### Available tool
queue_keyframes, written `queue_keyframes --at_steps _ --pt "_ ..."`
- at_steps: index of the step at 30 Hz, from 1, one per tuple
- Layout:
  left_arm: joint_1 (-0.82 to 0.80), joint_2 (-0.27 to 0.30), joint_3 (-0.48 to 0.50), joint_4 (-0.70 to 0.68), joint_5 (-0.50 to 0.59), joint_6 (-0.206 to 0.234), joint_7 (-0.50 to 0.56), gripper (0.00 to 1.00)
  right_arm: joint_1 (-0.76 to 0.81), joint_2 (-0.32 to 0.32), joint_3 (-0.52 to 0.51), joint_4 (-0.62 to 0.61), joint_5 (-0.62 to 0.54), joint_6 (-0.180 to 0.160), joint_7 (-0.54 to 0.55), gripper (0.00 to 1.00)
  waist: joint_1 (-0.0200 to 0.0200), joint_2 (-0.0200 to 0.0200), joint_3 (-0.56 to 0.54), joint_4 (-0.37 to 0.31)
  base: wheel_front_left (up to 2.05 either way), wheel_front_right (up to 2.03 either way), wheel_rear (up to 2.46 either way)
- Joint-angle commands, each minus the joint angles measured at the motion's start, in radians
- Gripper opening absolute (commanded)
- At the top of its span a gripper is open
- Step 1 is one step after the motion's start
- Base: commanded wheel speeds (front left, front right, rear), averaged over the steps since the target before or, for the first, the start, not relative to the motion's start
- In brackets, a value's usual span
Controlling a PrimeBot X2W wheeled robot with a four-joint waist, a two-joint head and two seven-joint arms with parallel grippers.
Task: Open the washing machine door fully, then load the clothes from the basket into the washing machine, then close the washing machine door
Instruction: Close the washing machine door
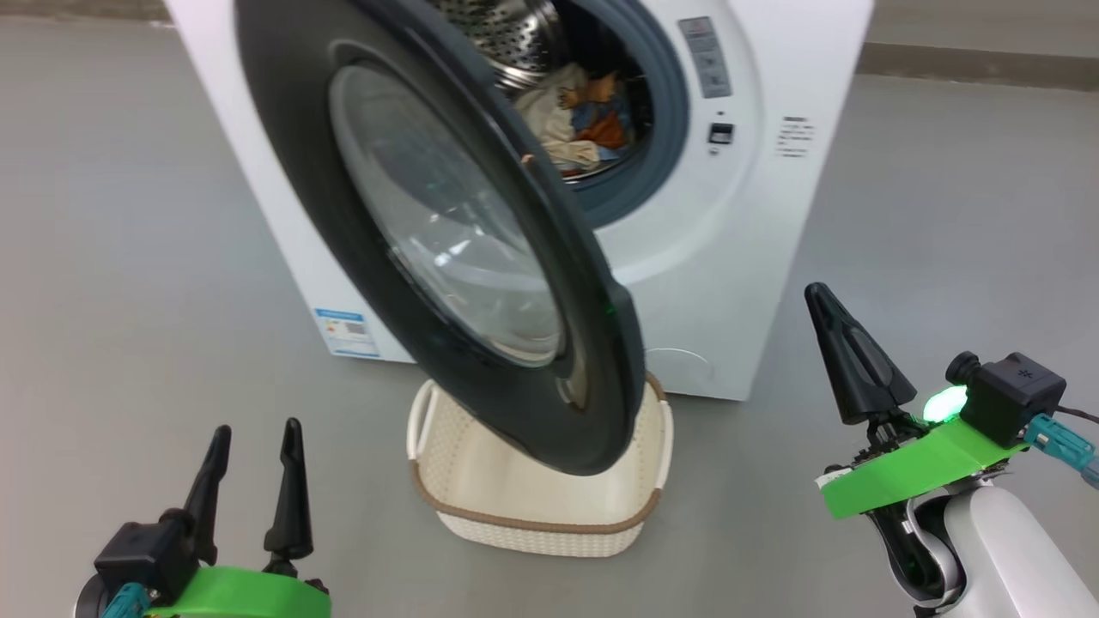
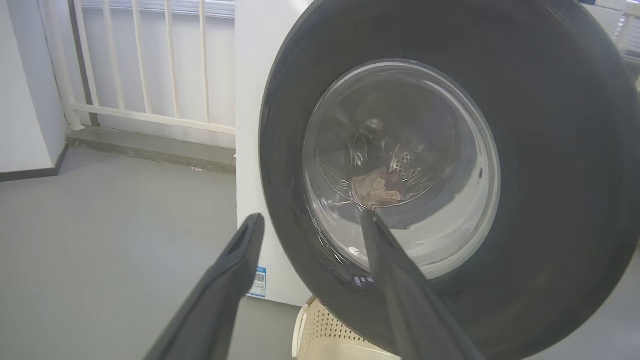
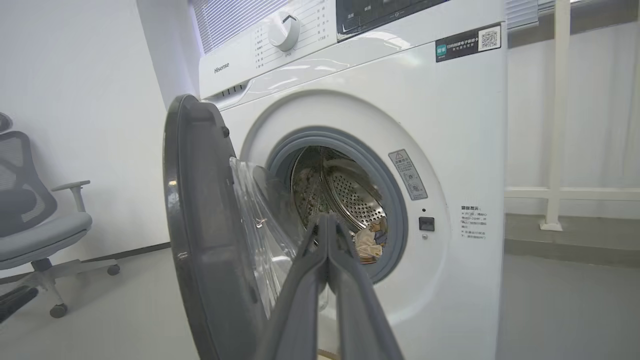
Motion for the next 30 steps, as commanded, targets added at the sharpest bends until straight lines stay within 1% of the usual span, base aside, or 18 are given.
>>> queue_keyframes --at_steps 1,6,11,13,14,15,21,22,26,30 --pt "-0.006 0.009 0.027 -0.021 -0.008 0.005 -0.006 1.00 -0.040 0.009 0.022 -0.042 0.008 0.001 -0.008 0.00 0.0000 0.0000 -0.012 0.070 0.00 0.00 0.00" --pt "0.000 0.009 0.020 -0.017 -0.012 0.005 -0.006 1.00 -0.054 0.020 0.017 -0.104 0.010 0.001 -0.008 0.00 0.0000 0.0000 -0.018 0.131 0.00 0.00 0.00" --pt "0.002 0.009 0.015 -0.015 -0.013 0.004 -0.006 1.00 -0.062 0.035 0.029 -0.189 0.006 0.001 -0.008 0.00 0.0000 0.0000 -0.017 0.173 0.00 0.00 0.00" --pt "0.003 0.009 0.015 -0.016 -0.013 0.003 -0.006 1.00 -0.068 0.035 0.064 -0.217 0.003 0.001 -0.008 0.00 0.0000 0.0000 -0.015 0.183 0.00 0.00 0.00" --pt "0.002 0.009 0.013 -0.014 -0.012 0.003 -0.006 1.00 -0.073 0.031 0.107 -0.234 -0.002 0.001 -0.008 0.00 0.0000 0.0000 -0.014 0.193 0.00 0.00 0.00" --pt "0.001 0.009 0.013 -0.014 -0.012 0.003 -0.006 1.00 -0.076 0.028 0.128 -0.236 -0.004 0.001 -0.008 0.00 0.0000 0.0000 -0.014 0.197 0.00 0.00 0.00" --pt "-0.001 0.009 0.009 -0.010 -0.013 0.001 -0.006 1.00 -0.087 0.003 0.239 -0.199 -0.014 0.001 -0.008 0.00 0.0000 0.0000 -0.013 0.219 0.00 0.00 0.00" --pt "-0.001 0.009 0.009 -0.010 -0.013 0.001 -0.006 1.00 -0.087 0.003 0.239 -0.199 -0.014 0.001 -0.008 0.00 0.0000 0.0000 -0.013 0.219 0.00 0.00 0.00" --pt "-0.001 0.009 0.005 -0.009 -0.021 0.002 -0.006 1.00 -0.097 -0.032 0.327 -0.135 -0.019 0.001 -0.008 0.00 0.0000 0.0000 -0.012 0.233 0.00 0.00 0.00" --pt "-0.001 0.009 0.004 -0.014 -0.035 0.002 -0.006 1.00 -0.114 -0.058 0.387 -0.056 -0.009 0.001 -0.008 0.00 0.0000 0.0000 -0.001 0.242 0.00 0.00 0.00"
